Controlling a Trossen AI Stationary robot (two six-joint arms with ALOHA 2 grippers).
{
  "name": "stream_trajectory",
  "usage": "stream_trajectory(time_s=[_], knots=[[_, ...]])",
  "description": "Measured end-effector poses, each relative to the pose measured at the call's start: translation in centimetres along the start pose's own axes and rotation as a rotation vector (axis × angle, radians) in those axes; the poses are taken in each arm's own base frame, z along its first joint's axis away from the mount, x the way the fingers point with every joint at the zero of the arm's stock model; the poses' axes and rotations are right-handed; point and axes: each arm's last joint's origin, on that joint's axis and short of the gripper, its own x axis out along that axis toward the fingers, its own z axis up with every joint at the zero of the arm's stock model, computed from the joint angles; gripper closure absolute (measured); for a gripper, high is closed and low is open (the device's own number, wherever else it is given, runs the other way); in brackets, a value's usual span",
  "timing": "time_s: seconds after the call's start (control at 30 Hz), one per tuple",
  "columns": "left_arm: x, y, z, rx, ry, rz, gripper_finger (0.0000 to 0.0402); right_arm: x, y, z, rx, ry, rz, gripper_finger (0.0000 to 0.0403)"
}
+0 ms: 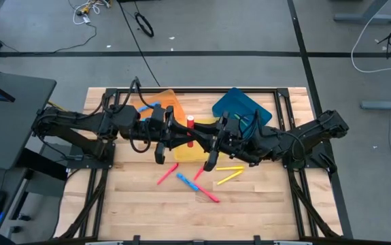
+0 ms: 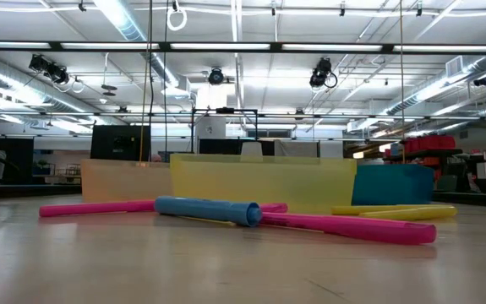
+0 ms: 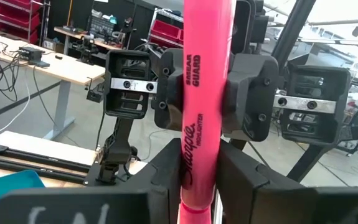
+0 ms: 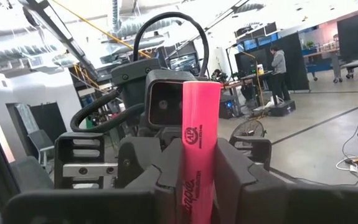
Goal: Pick & Place Markers
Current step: Put the orange highlighter pen into the orange bin
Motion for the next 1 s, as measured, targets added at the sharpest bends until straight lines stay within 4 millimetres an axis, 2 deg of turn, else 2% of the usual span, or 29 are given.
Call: stream_trajectory(time_s=[0.13,0.27,0.4,0.53,0.77,1.0], knots=[[0.0,0.0,0.0,0.012,0.002,-0.003,0.0323,0.0,0.0,0.0,-0.005,0.004,0.000,0.0317],[0.0,0.0,0.0,0.020,0.000,0.001,0.0328,-0.2,0.1,0.0,-0.010,0.010,0.003,0.0266],[-0.3,-0.1,0.3,0.039,-0.009,-0.002,0.0326,-0.7,0.0,0.8,-0.014,0.005,0.011,0.0216],[-0.7,-0.1,0.6,0.040,-0.013,-0.003,0.0320,-1.7,0.1,1.9,-0.025,0.001,0.024,0.0182],[-2.6,-0.4,1.1,0.080,0.031,0.012,0.0327,-4.9,0.5,3.4,-0.067,0.078,-0.026,0.0173],[-7.2,-0.5,2.1,0.142,0.094,0.172,0.0328,-7.1,1.7,2.7,-0.098,0.147,-0.104,0.0191]])
